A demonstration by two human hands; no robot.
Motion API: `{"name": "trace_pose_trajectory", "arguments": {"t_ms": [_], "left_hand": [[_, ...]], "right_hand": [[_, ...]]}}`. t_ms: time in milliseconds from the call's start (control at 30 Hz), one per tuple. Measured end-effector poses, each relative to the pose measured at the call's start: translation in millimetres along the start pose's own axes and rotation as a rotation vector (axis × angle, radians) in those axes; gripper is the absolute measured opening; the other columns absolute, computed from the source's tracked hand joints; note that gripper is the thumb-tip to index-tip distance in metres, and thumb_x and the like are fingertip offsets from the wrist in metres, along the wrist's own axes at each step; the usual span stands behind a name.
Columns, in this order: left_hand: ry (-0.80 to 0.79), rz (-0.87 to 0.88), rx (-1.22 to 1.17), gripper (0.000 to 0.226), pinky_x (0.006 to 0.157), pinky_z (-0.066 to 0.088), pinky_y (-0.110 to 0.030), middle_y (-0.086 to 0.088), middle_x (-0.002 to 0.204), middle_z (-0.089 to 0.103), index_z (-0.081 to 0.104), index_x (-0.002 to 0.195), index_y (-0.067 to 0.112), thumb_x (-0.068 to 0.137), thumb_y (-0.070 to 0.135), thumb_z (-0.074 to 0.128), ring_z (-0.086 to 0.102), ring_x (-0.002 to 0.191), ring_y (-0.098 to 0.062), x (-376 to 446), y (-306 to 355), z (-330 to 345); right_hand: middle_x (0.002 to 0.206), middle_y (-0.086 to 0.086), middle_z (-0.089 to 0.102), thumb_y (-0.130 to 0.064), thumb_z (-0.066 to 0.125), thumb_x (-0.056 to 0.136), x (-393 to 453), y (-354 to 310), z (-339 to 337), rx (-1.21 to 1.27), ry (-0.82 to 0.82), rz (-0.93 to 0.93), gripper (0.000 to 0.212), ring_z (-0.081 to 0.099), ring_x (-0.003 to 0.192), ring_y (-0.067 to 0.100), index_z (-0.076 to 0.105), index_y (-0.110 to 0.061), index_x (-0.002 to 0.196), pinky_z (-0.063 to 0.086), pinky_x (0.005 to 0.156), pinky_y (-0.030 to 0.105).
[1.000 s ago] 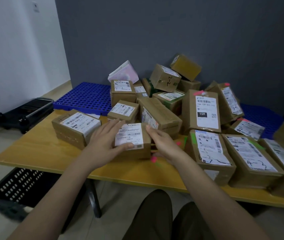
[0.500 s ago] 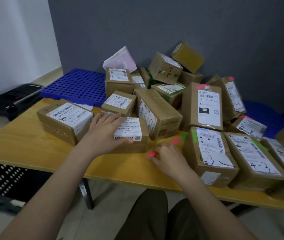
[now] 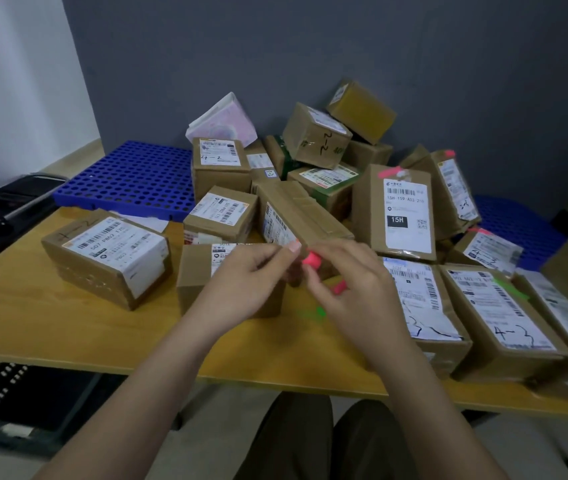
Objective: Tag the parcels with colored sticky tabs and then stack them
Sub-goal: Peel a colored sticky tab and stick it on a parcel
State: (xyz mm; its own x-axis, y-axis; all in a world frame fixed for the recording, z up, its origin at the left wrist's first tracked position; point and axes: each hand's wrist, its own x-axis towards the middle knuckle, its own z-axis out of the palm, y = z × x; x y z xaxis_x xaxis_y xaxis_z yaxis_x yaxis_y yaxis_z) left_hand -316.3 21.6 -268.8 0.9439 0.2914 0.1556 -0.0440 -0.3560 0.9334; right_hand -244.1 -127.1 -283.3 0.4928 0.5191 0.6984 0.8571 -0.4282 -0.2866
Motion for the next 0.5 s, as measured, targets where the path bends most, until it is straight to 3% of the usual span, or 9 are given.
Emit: {"name": "trace_pose_trajectory", "arguments": {"t_ms": [100, 200, 267, 333, 500], "left_hand": [[-0.086, -0.157, -0.319, 0.031, 0.076, 0.056, -0.026, -0.018, 0.089, 0.072, 0.072, 0.096, 0.001, 0.093, 0.027, 0.056, 0.066, 0.079, -0.015, 10, 11, 10], [-0.06, -0.2, -0.388, 0.025, 0.08, 0.055, -0.032, -0.025, 0.096, 0.069, 0.072, 0.097, -0.002, 0.091, 0.019, 0.061, 0.062, 0.083, -0.023, 18, 12, 15], [-0.023, -0.254, -0.425, 0.023, 0.076, 0.054, -0.029, -0.023, 0.092, 0.07, 0.072, 0.095, -0.003, 0.09, 0.018, 0.062, 0.062, 0.081, -0.024, 21, 14, 17], [-0.011, -0.312, -0.462, 0.021, 0.079, 0.054, -0.029, -0.018, 0.091, 0.071, 0.071, 0.094, -0.001, 0.09, 0.018, 0.062, 0.064, 0.081, -0.024, 23, 17, 19], [0.012, -0.366, -0.509, 0.019, 0.082, 0.054, -0.031, -0.01, 0.079, 0.071, 0.071, 0.091, 0.001, 0.088, 0.018, 0.064, 0.067, 0.067, -0.015, 22, 23, 22]], "right_hand": [[0.102, 0.002, 0.064, -0.029, 0.056, 0.087, 5, 3, -4, -0.012, -0.038, -0.015, 0.035, 0.055, 0.095, 0.017, 0.068, -0.006, 0.111, 0.042, 0.079, 0.017], [0.104, 0.002, 0.062, -0.032, 0.058, 0.087, 5, 9, -9, 0.026, -0.047, -0.012, 0.041, 0.055, 0.098, 0.018, 0.066, -0.007, 0.118, 0.042, 0.083, 0.017], [0.106, 0.003, 0.065, -0.03, 0.066, 0.086, 4, 14, -14, -0.018, -0.019, -0.087, 0.04, 0.058, 0.1, 0.018, 0.066, -0.006, 0.118, 0.046, 0.086, 0.022], [0.102, 0.007, 0.068, -0.022, 0.071, 0.086, 4, 17, -15, -0.105, 0.043, -0.208, 0.027, 0.061, 0.096, 0.023, 0.071, -0.004, 0.106, 0.049, 0.085, 0.029], [0.096, 0.01, 0.069, -0.009, 0.064, 0.091, 5, 17, -17, -0.265, 0.092, -0.362, 0.013, 0.062, 0.089, 0.026, 0.073, 0.0, 0.096, 0.052, 0.077, 0.037]]}}
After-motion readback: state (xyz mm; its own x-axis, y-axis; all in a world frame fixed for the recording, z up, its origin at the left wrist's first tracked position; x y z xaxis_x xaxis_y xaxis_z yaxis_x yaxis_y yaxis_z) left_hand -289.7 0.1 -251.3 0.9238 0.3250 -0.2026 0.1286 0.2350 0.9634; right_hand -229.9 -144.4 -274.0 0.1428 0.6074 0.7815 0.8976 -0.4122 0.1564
